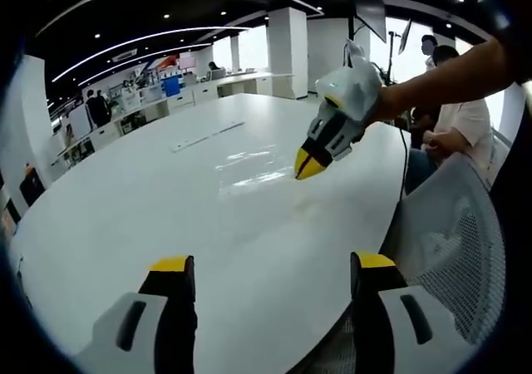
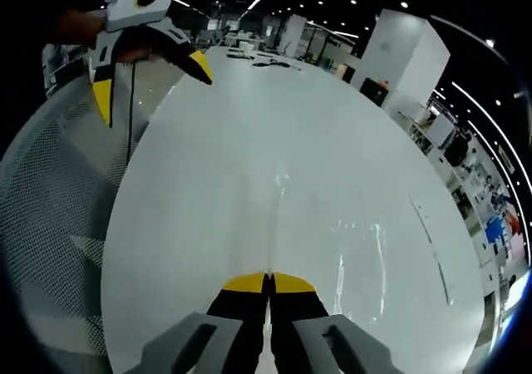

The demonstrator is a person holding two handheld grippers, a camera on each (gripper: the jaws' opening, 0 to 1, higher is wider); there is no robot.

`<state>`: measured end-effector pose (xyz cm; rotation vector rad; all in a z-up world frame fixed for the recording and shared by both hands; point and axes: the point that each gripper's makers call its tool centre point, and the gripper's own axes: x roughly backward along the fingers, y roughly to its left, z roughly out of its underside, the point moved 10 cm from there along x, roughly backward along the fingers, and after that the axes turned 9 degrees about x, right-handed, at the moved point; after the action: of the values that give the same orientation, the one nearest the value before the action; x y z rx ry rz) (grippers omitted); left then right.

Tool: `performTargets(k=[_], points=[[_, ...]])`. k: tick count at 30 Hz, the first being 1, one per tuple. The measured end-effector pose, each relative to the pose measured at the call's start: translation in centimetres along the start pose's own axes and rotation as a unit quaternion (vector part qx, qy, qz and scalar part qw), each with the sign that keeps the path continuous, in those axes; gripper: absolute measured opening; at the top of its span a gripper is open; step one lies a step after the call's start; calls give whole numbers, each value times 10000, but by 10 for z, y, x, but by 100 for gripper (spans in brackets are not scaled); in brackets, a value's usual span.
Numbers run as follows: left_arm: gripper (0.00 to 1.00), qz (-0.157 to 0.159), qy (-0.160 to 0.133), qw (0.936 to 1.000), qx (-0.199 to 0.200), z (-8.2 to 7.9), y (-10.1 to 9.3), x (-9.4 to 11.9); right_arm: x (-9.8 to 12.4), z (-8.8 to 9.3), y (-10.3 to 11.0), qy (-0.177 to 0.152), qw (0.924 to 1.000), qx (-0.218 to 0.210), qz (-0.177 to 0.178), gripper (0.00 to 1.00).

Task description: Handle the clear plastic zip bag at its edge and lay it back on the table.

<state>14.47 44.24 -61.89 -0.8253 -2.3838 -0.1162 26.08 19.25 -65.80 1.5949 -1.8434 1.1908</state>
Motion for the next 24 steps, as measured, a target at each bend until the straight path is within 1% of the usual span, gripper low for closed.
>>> performTargets(k=[3, 6, 9, 17, 24], points=[[75, 27, 0, 10000, -35, -2, 0, -2, 1, -2, 5, -22, 9997, 189, -156, 0], [74, 56, 24, 9999, -95, -2, 0, -3, 3, -6, 9, -47, 9992, 331, -240, 0], [73, 88, 70, 9998, -164, -3, 0, -5, 5, -10, 11, -72, 9987, 426, -281, 0], [72, 134, 113, 9995, -261, -4, -1, -8, 9, -12, 11, -140, 9983, 500, -279, 0], [70, 182, 208, 9991, -325, -2, 0, -13, 15, -17, 14, -167, 9963, 770, -345, 0]])
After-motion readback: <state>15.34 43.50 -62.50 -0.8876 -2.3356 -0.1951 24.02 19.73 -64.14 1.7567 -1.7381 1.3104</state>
